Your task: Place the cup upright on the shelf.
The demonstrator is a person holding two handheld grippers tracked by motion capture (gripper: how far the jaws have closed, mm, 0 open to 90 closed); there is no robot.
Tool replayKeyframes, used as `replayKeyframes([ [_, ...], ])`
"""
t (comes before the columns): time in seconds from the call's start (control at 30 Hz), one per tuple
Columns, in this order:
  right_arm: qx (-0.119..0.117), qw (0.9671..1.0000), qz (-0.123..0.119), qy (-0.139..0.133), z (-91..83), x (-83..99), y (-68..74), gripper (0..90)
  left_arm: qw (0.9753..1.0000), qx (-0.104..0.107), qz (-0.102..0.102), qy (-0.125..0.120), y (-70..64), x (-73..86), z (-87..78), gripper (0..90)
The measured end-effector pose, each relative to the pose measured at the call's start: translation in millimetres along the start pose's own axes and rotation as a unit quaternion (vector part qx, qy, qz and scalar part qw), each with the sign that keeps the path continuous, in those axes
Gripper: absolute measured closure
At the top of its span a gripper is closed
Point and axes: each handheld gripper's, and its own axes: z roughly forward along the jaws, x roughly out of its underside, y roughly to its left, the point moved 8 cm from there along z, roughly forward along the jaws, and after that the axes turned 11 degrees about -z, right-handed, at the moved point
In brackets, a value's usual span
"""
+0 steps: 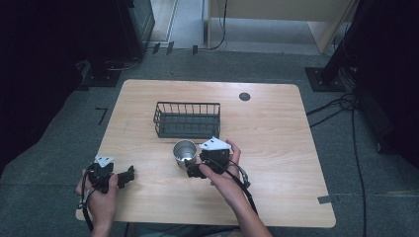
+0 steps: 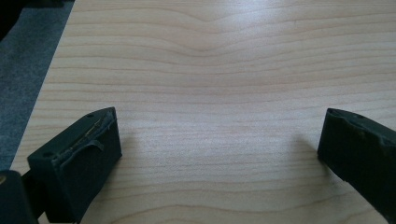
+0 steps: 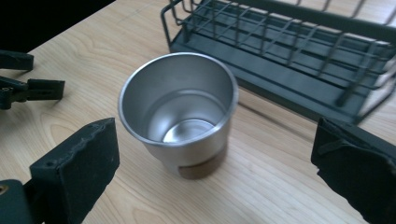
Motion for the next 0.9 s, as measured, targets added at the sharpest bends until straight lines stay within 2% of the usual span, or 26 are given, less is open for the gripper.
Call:
replayKeyframes([
  [0.13,-0.009,0.9999,-0.01,0.007,15.1,-0.1,12.4,0.0,1.0,0.0,0.0,0.0,0.0,0.0,0.0,0.0],
  [0.3,-0.007,0.9998,-0.01,0.015,29.3,1.3,15.5,0.0,1.0,0.0,0.0,0.0,0.0,0.0,0.0,0.0],
  [0.63,-0.016,0.9997,-0.016,0.011,50.4,-0.4,25.9,0.0,1.0,0.0,0.0,0.0,0.0,0.0,0.0,0.0],
  [0.9,0.001,0.9998,-0.017,0.012,60.5,1.4,25.1,1.7,1.0,0.0,0.0,0.0,0.0,0.0,0.0,0.0],
])
